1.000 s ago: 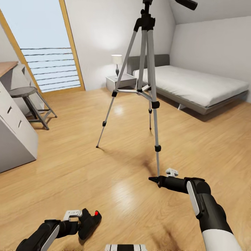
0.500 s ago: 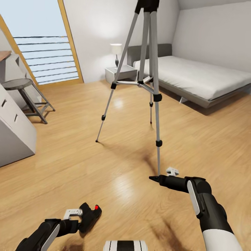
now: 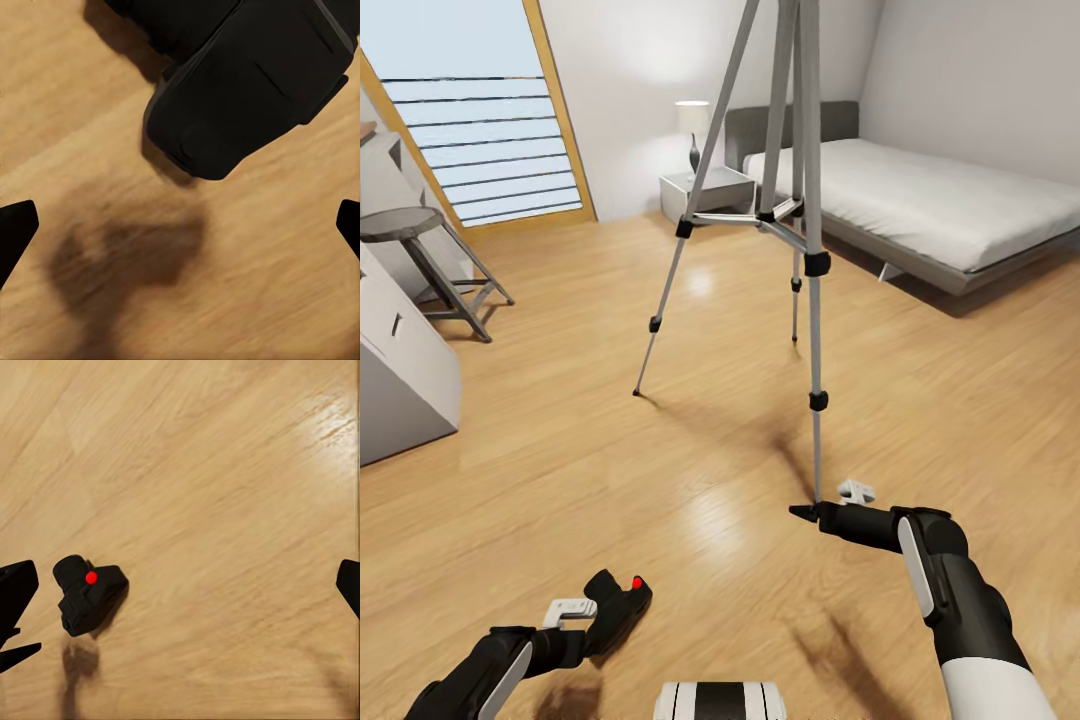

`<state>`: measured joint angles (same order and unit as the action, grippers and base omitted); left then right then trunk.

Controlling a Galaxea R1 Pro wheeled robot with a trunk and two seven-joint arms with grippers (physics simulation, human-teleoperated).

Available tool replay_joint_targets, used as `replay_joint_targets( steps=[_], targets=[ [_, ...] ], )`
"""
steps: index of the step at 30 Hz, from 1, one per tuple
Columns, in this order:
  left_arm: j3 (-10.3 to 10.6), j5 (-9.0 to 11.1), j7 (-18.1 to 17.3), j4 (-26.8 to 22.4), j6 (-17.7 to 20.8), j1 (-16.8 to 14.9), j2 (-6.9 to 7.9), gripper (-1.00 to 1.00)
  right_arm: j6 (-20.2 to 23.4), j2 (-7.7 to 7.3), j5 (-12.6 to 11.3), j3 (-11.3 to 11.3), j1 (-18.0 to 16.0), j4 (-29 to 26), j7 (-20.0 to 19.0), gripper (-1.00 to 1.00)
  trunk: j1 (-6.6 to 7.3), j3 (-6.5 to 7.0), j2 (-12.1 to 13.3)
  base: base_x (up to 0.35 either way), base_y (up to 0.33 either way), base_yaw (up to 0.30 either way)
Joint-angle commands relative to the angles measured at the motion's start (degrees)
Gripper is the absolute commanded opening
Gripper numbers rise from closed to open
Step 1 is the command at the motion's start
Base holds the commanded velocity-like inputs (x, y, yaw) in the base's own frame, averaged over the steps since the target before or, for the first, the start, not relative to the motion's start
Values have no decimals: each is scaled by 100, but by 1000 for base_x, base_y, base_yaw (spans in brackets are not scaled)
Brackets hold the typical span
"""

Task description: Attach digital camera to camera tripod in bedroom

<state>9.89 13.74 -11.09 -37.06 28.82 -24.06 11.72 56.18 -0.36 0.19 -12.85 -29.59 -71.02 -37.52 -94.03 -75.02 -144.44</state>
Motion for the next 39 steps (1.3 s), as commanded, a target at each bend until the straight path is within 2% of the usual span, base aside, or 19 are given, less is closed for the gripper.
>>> replay_joint_targets(
  steps=[1, 13, 15, 16, 17, 19, 20, 25, 26, 32, 39],
  targets=[
    [24, 41, 11, -9, 27, -2, 7, 100, 33, 1, 20, -7, -3, -3, -20, 100, 1, -4, -2, 0, 0, 0],
    [47, -35, 55, -24, 27, -2, 32, 100, 34, 1, 152, -14, -3, -3, -21, 100, 1, -4, -2, 0, 0, -140],
    [58, -216, 85, -25, 13, -2, 36, 100, 22, 1, 155, -14, -3, -6, -15, 100, 1, -4, -2, 0, 0, -99],
    [58, -216, 85, -25, 13, -2, 36, 100, 22, 1, 155, -14, -3, -6, -15, 100, 1, -4, -2, 0, 0, -77],
    [62, -410, 93, -27, -6, -2, 28, 100, 8, 1, 156, -13, -3, -7, -13, 100, 1, -4, -2, 0, 0, -50],
    [70, -665, 101, -26, -34, -2, 20, 100, -2, 1, 156, -13, -3, -8, -12, 100, 1, -4, -2, 0, 0, -36],
    [74, -940, 103, -16, -79, -2, 15, 100, -11, 1, 157, -11, -3, -6, -11, 100, 1, -4, -2, 0, 0, -20],
    [80, -1586, 91, 59, -306, -2, 12, 100, -29, 1, 157, -8, -3, 2, -6, 100, 1, -4, -2, 0, 0, -11],
    [79, -1766, 83, 81, -421, -2, 15, 100, -35, 1, 157, -8, -3, 5, -5, 100, 1, -4, -2, 0, 0, -4],
    [75, -2064, 66, 126, -697, -2, 42, 100, -44, 1, 157, -14, -3, 22, -4, 100, 1, -4, -2, 0, 0, -2],
    [84, -2152, 60, 54, -747, -2, 43, 100, -52, 1, 157, -16, -3, 54, -2, 100, 1, -4, -2, 0, 0, 0]
  ],
)
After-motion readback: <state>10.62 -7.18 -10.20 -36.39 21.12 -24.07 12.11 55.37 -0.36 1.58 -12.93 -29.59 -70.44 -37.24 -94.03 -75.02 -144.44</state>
